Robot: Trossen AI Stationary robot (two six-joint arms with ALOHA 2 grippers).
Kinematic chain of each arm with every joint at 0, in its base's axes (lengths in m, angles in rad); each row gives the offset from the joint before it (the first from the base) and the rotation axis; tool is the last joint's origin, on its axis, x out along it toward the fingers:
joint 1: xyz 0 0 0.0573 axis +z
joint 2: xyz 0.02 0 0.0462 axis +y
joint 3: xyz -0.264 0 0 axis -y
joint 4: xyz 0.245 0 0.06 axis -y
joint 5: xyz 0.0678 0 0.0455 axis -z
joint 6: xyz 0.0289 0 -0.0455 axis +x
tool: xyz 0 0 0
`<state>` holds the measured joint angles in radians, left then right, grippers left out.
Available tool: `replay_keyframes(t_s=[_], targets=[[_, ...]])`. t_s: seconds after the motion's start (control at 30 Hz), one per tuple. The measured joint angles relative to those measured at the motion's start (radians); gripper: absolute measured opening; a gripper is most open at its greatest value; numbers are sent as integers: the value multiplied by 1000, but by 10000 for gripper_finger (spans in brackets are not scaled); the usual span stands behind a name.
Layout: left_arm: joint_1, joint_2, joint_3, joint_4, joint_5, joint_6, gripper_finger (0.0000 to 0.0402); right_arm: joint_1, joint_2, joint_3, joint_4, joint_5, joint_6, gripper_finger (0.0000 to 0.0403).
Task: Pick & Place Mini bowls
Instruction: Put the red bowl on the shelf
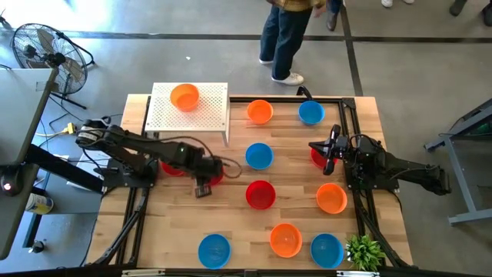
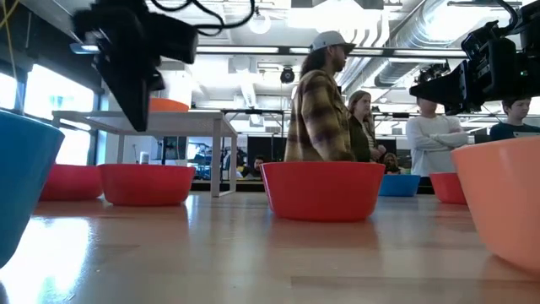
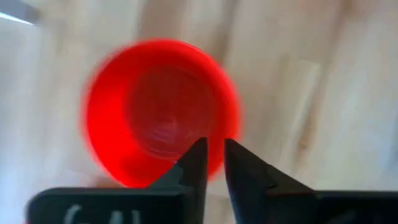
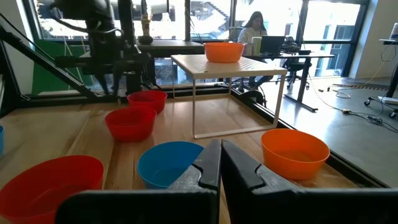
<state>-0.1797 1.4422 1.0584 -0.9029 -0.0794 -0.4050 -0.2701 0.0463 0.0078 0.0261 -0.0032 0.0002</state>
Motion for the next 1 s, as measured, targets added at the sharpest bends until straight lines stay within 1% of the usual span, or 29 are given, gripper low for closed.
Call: replay_keyframes(t_s=[0.13,0.23,0.37,0.47,0.6,0.77,0.87,0.93,1.0], targets=[[-55,0,0,-4,11,-129,7,0,0,0,0,0,0,0],[-102,0,0,-5,-27,-200,5,0,0,0,0,0,0,0],[-178,0,0,-27,-89,-185,1,0,0,0,0,0,0,0],[-208,11,0,-44,-139,-166,4,0,0,0,0,0,0,0],[-206,30,-2,-70,-154,-186,33,0,0,0,0,0,0,0],[-207,63,-2,-76,-159,-204,97,0,0,0,0,0,0,0],[-207,75,-2,-75,-159,-182,131,0,0,0,0,0,0,0],[-207,87,-1,-75,-163,-154,144,0,0,0,0,0,0,0],[-207,95,-9,-75,-181,-120,148,0,0,0,0,0,0,0]])
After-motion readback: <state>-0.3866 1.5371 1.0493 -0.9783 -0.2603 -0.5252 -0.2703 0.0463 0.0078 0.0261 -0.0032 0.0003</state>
